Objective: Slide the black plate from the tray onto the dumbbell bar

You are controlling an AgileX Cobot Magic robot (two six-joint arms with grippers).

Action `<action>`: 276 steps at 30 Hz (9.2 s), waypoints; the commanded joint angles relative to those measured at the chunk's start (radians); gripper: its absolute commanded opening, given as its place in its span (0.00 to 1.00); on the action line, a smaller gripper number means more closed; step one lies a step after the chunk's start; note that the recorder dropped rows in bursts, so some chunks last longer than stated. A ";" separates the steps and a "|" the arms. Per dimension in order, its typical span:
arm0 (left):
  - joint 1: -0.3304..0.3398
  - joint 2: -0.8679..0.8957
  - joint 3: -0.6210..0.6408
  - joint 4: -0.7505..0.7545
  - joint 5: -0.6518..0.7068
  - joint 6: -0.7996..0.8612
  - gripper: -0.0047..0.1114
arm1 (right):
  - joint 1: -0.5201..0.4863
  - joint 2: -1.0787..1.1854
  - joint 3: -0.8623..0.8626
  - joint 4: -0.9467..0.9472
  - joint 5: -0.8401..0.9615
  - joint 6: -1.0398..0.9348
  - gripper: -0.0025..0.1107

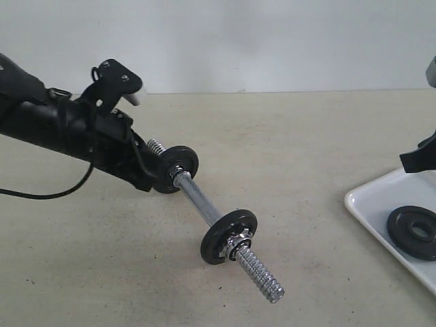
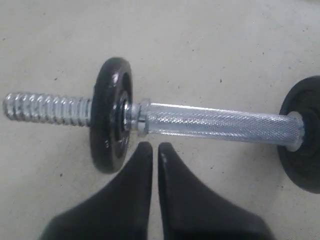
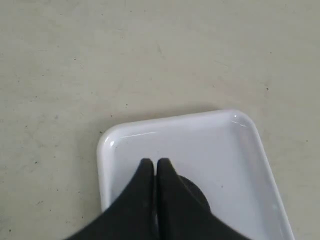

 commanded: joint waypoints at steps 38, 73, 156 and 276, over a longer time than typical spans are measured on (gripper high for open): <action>-0.133 0.208 -0.190 0.161 -0.015 -1.346 0.48 | 0.000 -0.003 0.003 0.081 0.032 0.033 0.02; -0.133 0.364 -0.190 -0.053 -0.050 -1.473 0.40 | 0.000 -0.003 0.003 0.100 0.013 0.009 0.02; -0.137 0.364 -0.190 0.399 0.038 -0.255 0.08 | 0.000 0.428 -0.408 -0.312 0.580 0.245 0.87; -0.137 0.364 -0.190 0.365 0.104 -0.259 0.08 | -0.102 0.493 -0.183 -0.179 0.239 0.402 0.95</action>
